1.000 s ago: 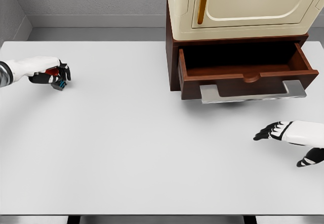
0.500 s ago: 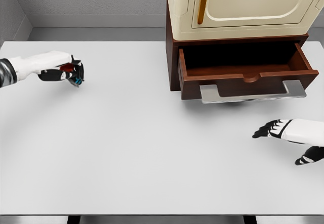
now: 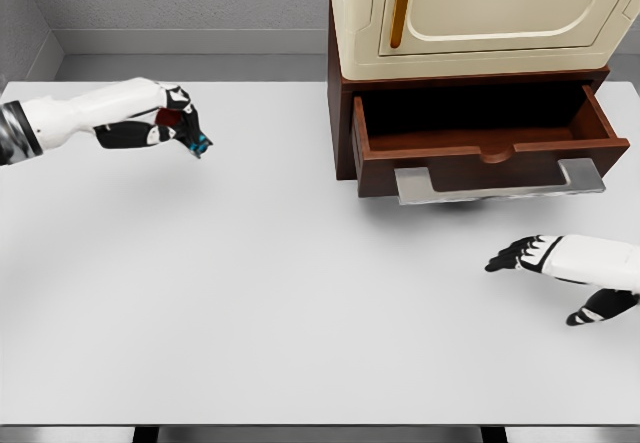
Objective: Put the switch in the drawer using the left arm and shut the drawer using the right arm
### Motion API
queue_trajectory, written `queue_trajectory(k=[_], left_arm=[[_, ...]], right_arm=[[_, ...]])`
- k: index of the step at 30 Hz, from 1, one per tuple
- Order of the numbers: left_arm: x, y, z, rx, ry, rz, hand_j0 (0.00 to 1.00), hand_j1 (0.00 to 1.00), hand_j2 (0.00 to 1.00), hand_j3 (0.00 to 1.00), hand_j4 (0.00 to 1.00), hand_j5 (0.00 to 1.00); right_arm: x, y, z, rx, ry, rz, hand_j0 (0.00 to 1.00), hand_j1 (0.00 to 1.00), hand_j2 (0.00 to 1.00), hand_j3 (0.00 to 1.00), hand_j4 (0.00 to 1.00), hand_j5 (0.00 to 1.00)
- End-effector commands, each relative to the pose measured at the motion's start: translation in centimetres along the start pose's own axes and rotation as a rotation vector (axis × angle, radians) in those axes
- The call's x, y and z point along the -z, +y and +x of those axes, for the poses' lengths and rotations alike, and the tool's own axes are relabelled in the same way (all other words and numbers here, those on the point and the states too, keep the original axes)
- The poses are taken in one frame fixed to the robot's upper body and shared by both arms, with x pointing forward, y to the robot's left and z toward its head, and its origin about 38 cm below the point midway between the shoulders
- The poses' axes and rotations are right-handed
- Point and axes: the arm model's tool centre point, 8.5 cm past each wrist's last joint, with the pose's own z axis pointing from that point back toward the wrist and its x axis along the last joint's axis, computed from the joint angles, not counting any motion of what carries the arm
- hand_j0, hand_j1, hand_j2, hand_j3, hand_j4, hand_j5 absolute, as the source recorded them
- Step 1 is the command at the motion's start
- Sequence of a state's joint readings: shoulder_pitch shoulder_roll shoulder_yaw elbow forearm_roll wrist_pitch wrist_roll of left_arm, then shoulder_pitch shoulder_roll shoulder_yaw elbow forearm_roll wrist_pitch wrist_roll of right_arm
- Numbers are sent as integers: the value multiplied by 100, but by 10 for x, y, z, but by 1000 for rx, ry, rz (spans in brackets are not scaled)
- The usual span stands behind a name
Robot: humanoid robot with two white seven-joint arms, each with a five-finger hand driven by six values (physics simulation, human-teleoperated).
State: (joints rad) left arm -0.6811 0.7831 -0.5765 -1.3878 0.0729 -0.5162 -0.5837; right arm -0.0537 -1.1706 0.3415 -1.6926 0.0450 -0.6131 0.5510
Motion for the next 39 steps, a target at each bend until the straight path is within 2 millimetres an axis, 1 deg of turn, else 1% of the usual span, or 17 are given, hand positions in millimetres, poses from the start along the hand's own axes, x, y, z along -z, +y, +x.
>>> queue_trajectory(k=[1,4,6,10,13,14,16,18,21,27,29,31,37,39], left_arm=[[2,6,12,-17,-55,26,35,35,35,35,35,35],[2,12,24,-14,-125,58,34,34,34,34,34,34],[2,14,26,-18,-144,69,33,33,33,33,33,33],[5,19,43,-8,-218,89,32,32,32,32,32,32],[4,26,48,-8,-249,167,31,31,31,31,31,31],[5,29,53,-9,-263,211,31,31,31,31,31,31],[7,31,61,-1,-287,225,30,30,30,30,30,30],[9,33,65,-7,-301,260,30,30,30,30,30,30],[12,31,77,-14,-341,306,30,30,30,30,30,30],[26,27,89,-38,-393,356,29,29,29,29,29,29],[37,18,94,-68,-423,362,29,29,29,29,29,29],[48,10,105,-46,-450,354,29,29,29,29,29,29],[60,8,112,-62,-480,403,29,29,29,29,29,29],[63,6,114,-84,-489,446,29,29,29,29,29,29]], right_arm=[[2,0,1,8,-6,-8,100,100,100,100,100,100],[3,0,1,10,-10,-13,100,100,100,100,100,100],[6,-2,2,9,-17,-25,100,100,100,100,100,100],[7,-3,2,6,-20,-33,100,100,100,100,100,100],[7,-5,2,3,-21,-37,100,100,100,100,100,100],[8,-5,3,3,-22,-37,100,100,100,100,100,100],[9,-7,3,1,-26,-43,100,100,100,100,100,100],[10,-7,3,1,-27,-45,100,100,100,100,100,100],[11,-7,3,2,-29,-49,100,100,100,100,100,100],[11,-7,4,2,-30,-47,100,100,100,100,100,100],[11,-7,4,2,-30,-47,100,100,100,100,100,100],[11,-7,4,2,-30,-48,100,100,100,100,100,100],[11,-7,4,2,-30,-48,100,100,100,100,100,100],[11,-7,4,2,-30,-48,100,100,100,100,100,100]])
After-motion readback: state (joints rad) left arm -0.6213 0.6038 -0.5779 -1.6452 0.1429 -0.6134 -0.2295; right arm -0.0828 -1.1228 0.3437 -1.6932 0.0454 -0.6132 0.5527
